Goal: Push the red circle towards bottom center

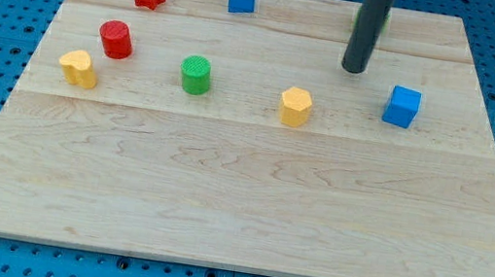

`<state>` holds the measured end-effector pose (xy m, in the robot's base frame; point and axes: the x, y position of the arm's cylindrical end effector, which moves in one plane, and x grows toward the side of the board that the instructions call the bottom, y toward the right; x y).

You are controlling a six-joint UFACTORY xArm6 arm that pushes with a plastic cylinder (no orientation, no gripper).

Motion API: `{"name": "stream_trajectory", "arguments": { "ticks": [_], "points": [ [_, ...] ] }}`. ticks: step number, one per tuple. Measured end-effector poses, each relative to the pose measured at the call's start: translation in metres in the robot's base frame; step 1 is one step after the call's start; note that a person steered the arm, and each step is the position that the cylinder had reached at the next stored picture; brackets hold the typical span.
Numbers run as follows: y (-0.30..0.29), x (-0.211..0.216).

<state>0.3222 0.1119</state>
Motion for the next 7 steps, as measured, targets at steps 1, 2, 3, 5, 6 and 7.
{"name": "stream_trajectory", "arguments": {
  "ticks": [1, 2, 3, 5, 6, 7],
  "points": [
    [-0.031, 0.006],
    [-0.108, 0.011],
    [-0.173, -0.015],
    [-0.291, -0.021],
    [-0.300, 0.028],
    [-0.314, 0.000]
  ]
}}
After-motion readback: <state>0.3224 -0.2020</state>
